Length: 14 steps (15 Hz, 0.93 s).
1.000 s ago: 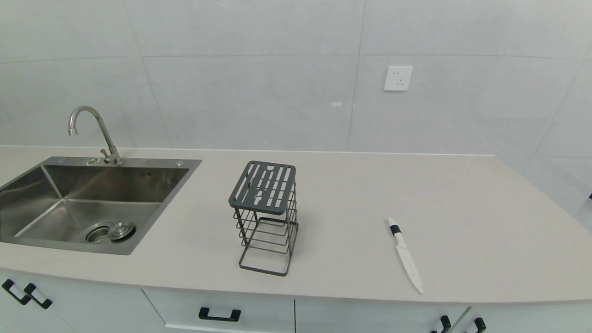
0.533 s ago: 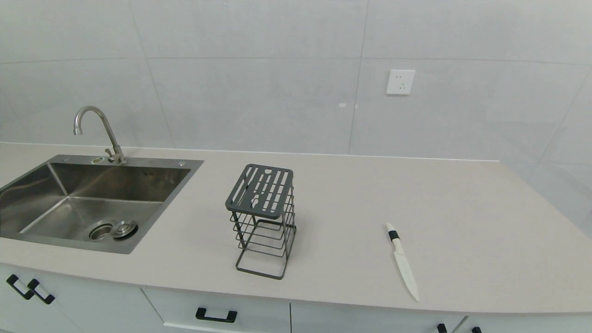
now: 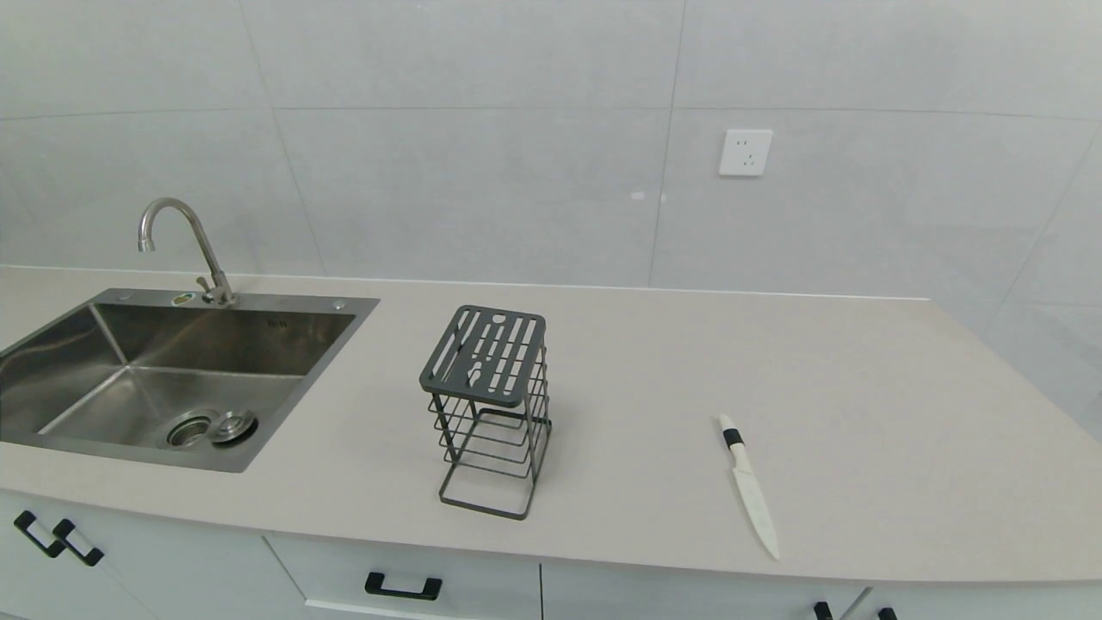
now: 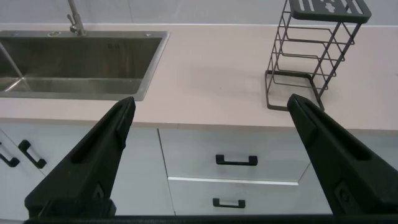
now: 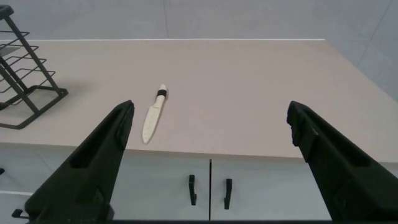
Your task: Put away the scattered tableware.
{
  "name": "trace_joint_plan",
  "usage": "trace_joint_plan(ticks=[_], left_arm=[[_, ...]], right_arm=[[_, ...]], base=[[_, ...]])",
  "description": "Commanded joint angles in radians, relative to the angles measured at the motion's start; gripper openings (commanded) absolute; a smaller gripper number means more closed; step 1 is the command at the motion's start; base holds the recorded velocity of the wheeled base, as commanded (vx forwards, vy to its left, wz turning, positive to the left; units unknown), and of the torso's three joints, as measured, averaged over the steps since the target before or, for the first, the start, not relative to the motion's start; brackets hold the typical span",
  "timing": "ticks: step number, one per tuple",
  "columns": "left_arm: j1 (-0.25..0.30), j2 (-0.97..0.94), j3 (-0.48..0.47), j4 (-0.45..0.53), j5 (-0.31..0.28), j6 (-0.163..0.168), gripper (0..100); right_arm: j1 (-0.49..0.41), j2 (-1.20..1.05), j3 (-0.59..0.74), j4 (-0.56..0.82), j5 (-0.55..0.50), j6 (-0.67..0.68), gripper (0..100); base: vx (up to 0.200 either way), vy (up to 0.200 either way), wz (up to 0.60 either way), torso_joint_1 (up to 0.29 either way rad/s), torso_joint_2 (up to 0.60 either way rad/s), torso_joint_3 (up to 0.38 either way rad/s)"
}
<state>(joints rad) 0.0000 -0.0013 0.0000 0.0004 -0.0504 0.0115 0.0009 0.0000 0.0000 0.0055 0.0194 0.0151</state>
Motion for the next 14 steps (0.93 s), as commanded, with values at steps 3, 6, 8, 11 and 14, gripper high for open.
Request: trace_joint_plan(ticks=[3, 6, 8, 11, 14], left_arm=[[0.0, 0.001, 0.0, 0.0, -0.005, 0.001, 100], [0.0, 0.001, 0.0, 0.0, -0.005, -0.002, 100], [0.0, 0.001, 0.0, 0.0, -0.003, -0.002, 100], [0.0, 0.001, 0.0, 0.0, -0.003, -0.001, 100], [0.0, 0.001, 0.0, 0.0, -0.002, 0.004, 100]], right_arm=[[0.001, 0.002, -0.002, -0.001, -0.001, 0.0, 100], [0.001, 0.002, -0.002, 0.001, -0.002, 0.0, 100], [0.001, 0.002, -0.002, 0.001, -0.002, 0.0, 100], [0.001, 0.002, -0.002, 0.001, -0.002, 0.002, 100], [0.001, 0.0, -0.002, -0.002, -0.001, -0.007, 100]], base=[[0.0, 0.0, 0.0, 0.0, 0.0, 0.0], [0.0, 0.0, 0.0, 0.03, 0.0, 0.033], [0.0, 0.0, 0.0, 0.21, 0.0, 0.203], [0.0, 0.0, 0.0, 0.281, -0.02, 0.25], [0.0, 0.0, 0.0, 0.238, -0.04, 0.191]])
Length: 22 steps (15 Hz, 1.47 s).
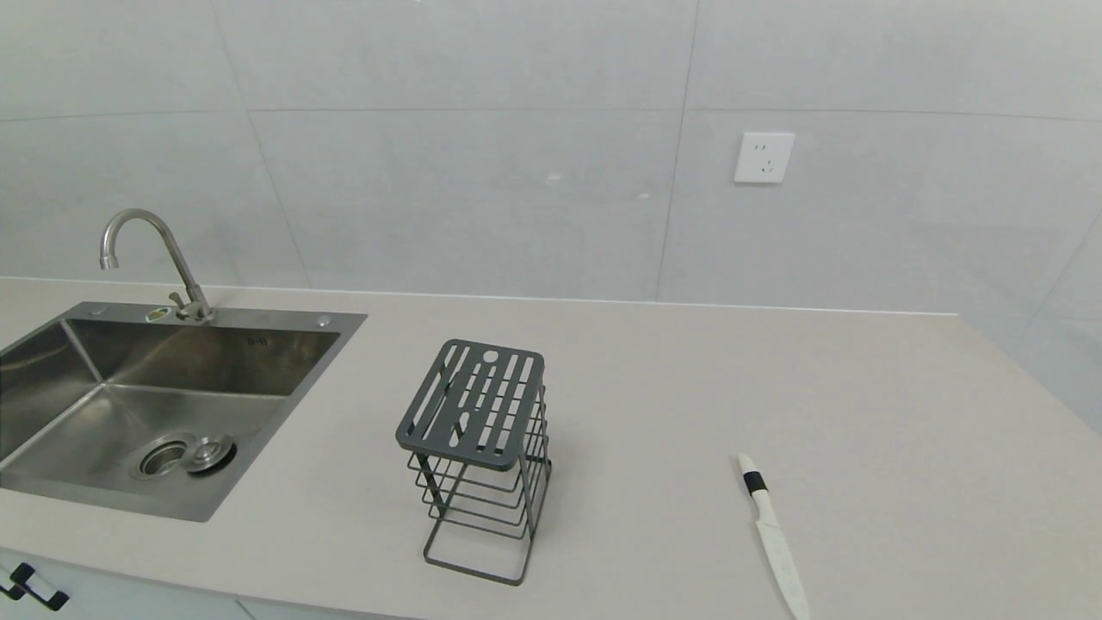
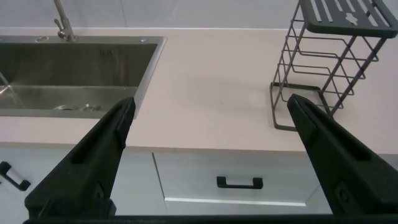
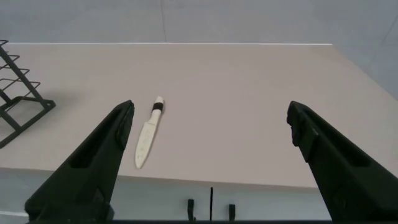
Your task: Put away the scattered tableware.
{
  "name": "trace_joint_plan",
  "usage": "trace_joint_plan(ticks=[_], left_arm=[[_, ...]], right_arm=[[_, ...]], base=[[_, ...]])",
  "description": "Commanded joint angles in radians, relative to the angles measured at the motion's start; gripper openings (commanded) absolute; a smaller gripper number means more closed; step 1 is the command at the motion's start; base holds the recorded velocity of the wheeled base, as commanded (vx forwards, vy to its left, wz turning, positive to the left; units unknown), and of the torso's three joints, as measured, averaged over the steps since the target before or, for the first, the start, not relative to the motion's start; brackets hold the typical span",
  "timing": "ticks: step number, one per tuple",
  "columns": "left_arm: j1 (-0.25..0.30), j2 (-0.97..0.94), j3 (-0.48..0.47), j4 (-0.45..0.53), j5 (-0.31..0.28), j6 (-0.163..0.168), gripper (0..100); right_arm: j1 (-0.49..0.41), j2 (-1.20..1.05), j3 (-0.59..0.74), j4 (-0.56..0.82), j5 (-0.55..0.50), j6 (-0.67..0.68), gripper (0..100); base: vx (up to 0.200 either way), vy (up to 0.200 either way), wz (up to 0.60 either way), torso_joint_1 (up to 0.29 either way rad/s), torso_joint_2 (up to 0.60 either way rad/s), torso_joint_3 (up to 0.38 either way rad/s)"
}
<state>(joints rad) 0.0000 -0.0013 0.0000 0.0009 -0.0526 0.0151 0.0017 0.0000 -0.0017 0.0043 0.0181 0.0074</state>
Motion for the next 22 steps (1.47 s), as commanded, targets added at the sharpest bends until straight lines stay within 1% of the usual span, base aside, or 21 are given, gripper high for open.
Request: trace_joint_plan(ticks=[1, 2, 5, 7, 8, 10, 11, 12, 13, 14, 15, 17, 19, 22], left_arm=[[0.0, 0.001, 0.0, 0.001, 0.0, 0.0, 100], [0.0, 0.001, 0.0, -0.001, 0.002, 0.003, 100], [0.0, 0.001, 0.0, -0.001, 0.002, 0.005, 100], [0.0, 0.001, 0.0, -0.001, 0.002, 0.005, 100], [0.0, 0.001, 0.0, -0.001, 0.003, 0.005, 100], [0.0, 0.001, 0.0, -0.001, 0.003, 0.006, 100], [0.0, 0.001, 0.0, -0.001, 0.003, 0.006, 100], [0.0, 0.001, 0.0, -0.001, 0.003, 0.006, 100], [0.0, 0.001, 0.0, -0.001, 0.003, 0.006, 100], [0.0, 0.001, 0.0, -0.001, 0.003, 0.008, 100], [0.0, 0.001, 0.0, -0.001, 0.003, 0.013, 100], [0.0, 0.001, 0.0, -0.002, 0.003, 0.014, 100], [0.0, 0.001, 0.0, -0.002, 0.002, 0.022, 100], [0.0, 0.001, 0.0, -0.002, 0.002, 0.023, 100]], right_arm=[[0.0, 0.002, 0.0, -0.001, 0.002, -0.003, 100], [0.0, 0.0, 0.002, -0.006, 0.003, -0.049, 100], [0.0, 0.0, 0.002, -0.004, -0.003, -0.017, 100], [0.0, 0.0, 0.002, -0.007, 0.002, -0.027, 100], [0.0, 0.0, 0.002, -0.035, 0.002, -0.029, 100], [0.0, 0.0, 0.002, -0.26, 0.002, -0.053, 100], [0.0, 0.0, 0.002, -0.287, 0.014, -0.076, 100], [0.0, 0.0, 0.002, -0.268, 0.08, -0.084, 100], [0.001, 0.006, -0.001, -0.201, 0.152, -0.084, 100], [0.011, 0.052, -0.023, 0.002, 0.261, -0.089, 100], [0.023, 0.123, -0.054, 0.066, 0.322, -0.09, 100], [0.034, 0.256, -0.075, 0.049, 0.384, -0.142, 100], [0.038, 0.448, -0.121, -0.059, 0.433, -0.159, 100], [0.129, 0.764, -0.124, -0.168, 0.431, -0.173, 100]], base=[[0.0, 0.0, 0.0, 0.09, -0.01, 0.061], [0.0, 0.0, 0.0, 0.041, -0.01, 0.056], [0.0, 0.0, 0.0, 0.0, 0.0, 0.0], [0.0, 0.0, 0.0, 0.0, 0.0, 0.0], [0.0, 0.0, 0.0, 0.0, 0.0, 0.0], [0.0, 0.0, 0.0, 0.0, 0.0, 0.0], [0.0, 0.0, 0.0, 0.0, 0.0, 0.0], [0.0, 0.0, 0.0, 0.0, 0.0, 0.0], [0.0, 0.0, 0.0, 0.0, 0.0, 0.0], [0.0, 0.0, 0.0, 0.0, 0.0, 0.0], [0.0, 0.0, 0.0, 0.0, 0.0, 0.0], [0.0, 0.0, 0.0, 0.0, 0.0, 0.0], [0.0, 0.0, 0.0, 0.0, 0.0, 0.0], [0.0, 0.0, 0.0, 0.0, 0.0, 0.0]])
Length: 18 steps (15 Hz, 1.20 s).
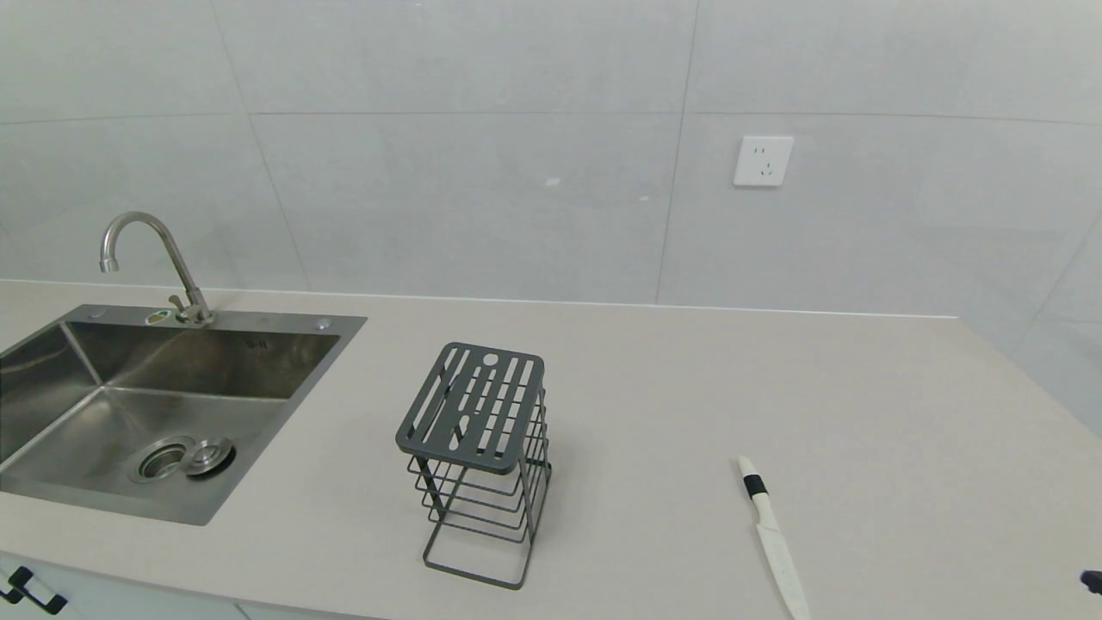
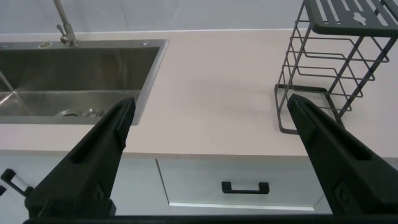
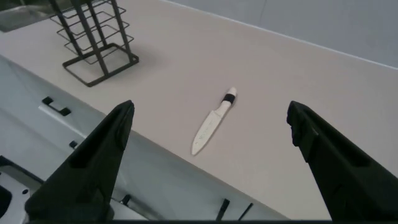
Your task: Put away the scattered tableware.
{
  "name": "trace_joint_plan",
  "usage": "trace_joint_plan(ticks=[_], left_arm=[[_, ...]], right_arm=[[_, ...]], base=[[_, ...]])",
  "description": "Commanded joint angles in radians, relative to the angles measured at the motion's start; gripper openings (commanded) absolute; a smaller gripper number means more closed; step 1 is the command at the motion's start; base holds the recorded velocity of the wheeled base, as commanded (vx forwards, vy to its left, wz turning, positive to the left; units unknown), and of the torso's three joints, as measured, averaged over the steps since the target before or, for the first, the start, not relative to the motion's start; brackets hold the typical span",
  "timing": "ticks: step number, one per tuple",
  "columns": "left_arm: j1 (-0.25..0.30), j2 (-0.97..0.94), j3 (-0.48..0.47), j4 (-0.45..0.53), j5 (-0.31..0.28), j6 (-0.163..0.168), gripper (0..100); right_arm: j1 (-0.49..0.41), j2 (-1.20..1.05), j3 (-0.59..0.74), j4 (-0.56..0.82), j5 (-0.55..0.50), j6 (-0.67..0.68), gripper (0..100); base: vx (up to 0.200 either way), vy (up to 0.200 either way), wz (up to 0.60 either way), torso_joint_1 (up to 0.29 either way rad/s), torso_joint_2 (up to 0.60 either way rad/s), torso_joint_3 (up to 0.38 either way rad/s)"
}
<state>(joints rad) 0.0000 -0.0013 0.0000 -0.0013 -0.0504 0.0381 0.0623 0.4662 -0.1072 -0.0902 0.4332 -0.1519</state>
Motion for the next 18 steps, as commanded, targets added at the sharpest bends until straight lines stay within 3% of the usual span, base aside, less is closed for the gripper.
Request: trace_joint_plan(ticks=[1, 4, 8, 10, 14, 16, 18], left_arm=[[0.0, 0.001, 0.0, 0.0, 0.0, 0.0, 100], [0.0, 0.001, 0.0, 0.0, 0.0, 0.0, 100], [0.0, 0.001, 0.0, 0.0, 0.0, 0.0, 100], [0.0, 0.001, 0.0, 0.0, 0.0, 0.0, 100], [0.0, 0.001, 0.0, 0.0, 0.0, 0.0, 100], [0.0, 0.001, 0.0, 0.0, 0.0, 0.0, 100], [0.0, 0.001, 0.0, 0.0, 0.0, 0.0, 100]], right_arm=[[0.08, 0.384, -0.006, -0.108, 0.015, -0.015, 100], [0.126, 0.554, 0.009, -0.169, 0.016, -0.034, 100], [0.194, 0.674, -0.098, -0.166, -0.017, -0.037, 100], [0.264, 0.718, -0.23, -0.085, -0.113, -0.028, 100], [0.373, 0.847, -0.287, -0.029, -0.214, 0.008, 100], [0.395, 0.901, -0.371, -0.028, -0.223, 0.08, 100], [0.465, 0.962, -0.387, -0.029, -0.315, 0.21, 100]], base=[[0.0, 0.0, 0.0, 0.0, 0.0, 0.0], [0.0, 0.0, 0.0, 0.0, 0.0, 0.0], [0.0, 0.0, 0.0, 0.0, 0.0, 0.0], [0.0, 0.0, 0.0, 0.0, 0.0, 0.0], [0.0, 0.0, 0.0, 0.0, 0.0, 0.0], [0.0, 0.0, 0.0, 0.0, 0.0, 0.0], [0.0, 0.0, 0.0, 0.0, 0.0, 0.0]])
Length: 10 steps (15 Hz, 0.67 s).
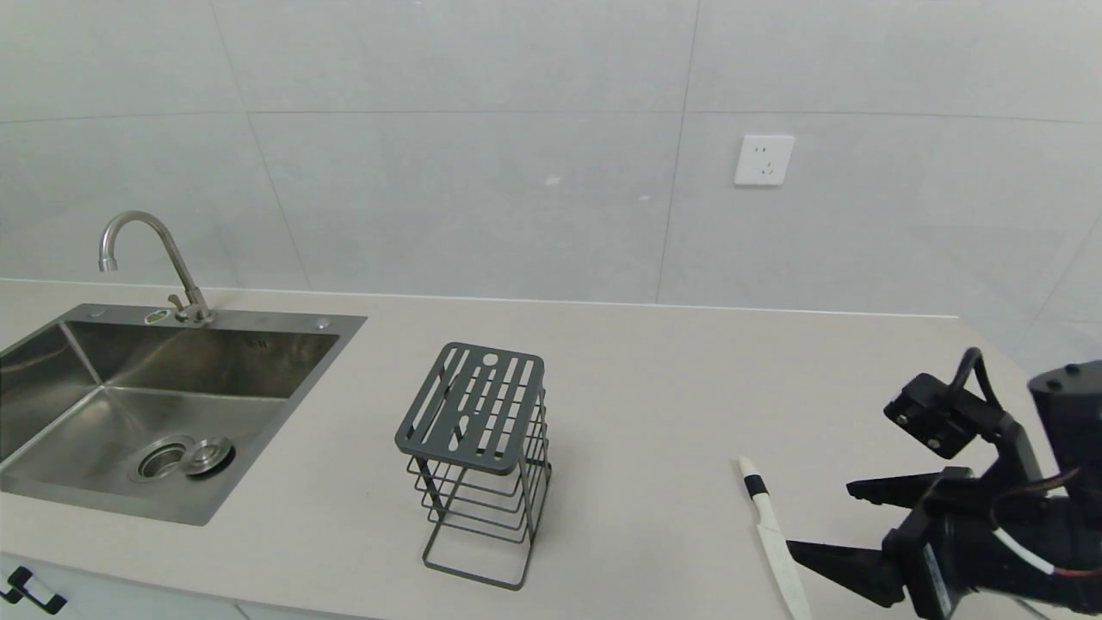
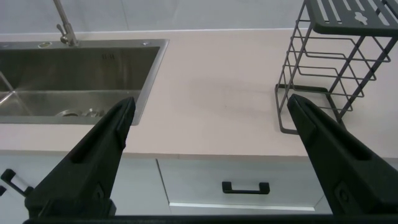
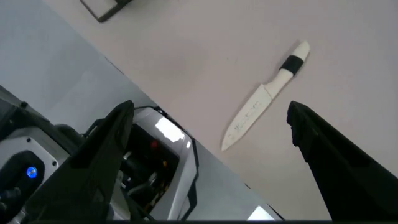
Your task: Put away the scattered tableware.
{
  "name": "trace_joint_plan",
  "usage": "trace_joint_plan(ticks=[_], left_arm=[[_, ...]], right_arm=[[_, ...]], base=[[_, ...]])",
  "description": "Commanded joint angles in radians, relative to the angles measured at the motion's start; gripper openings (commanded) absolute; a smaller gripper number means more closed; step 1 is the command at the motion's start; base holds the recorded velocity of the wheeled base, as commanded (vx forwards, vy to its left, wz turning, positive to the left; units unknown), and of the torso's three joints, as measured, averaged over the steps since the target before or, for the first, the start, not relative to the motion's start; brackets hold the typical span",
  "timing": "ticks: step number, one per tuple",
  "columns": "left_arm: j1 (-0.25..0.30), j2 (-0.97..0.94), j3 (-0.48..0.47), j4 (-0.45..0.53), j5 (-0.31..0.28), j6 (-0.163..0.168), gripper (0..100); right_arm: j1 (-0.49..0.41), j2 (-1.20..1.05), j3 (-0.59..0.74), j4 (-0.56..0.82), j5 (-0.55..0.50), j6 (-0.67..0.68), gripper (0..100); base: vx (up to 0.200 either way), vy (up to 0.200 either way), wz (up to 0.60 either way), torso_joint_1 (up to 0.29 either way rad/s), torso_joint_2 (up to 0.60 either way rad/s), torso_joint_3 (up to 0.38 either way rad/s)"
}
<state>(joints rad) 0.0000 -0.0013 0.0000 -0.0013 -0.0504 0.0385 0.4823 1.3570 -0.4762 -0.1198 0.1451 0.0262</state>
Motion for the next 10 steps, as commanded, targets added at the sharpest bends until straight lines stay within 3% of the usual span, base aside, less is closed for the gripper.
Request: trace_joint_plan(ticks=[1, 4, 10], left_arm=[[0.0, 0.001, 0.0, 0.0, 0.0, 0.0, 100], [0.0, 0.001, 0.0, 0.0, 0.0, -0.002, 100], [0.0, 0.001, 0.0, 0.001, 0.001, -0.005, 100]], right_arm=[[0.064, 0.086, -0.019, -0.001, -0.05, 0.055, 100], [0.064, 0.171, -0.016, -0.035, -0.104, 0.067, 100], [0.013, 0.326, 0.056, -0.227, -0.193, 0.069, 100]], base=[[0.0, 0.0, 0.0, 0.0, 0.0, 0.0], [0.0, 0.0, 0.0, 0.0, 0.0, 0.0], [0.0, 0.0, 0.0, 0.0, 0.0, 0.0]])
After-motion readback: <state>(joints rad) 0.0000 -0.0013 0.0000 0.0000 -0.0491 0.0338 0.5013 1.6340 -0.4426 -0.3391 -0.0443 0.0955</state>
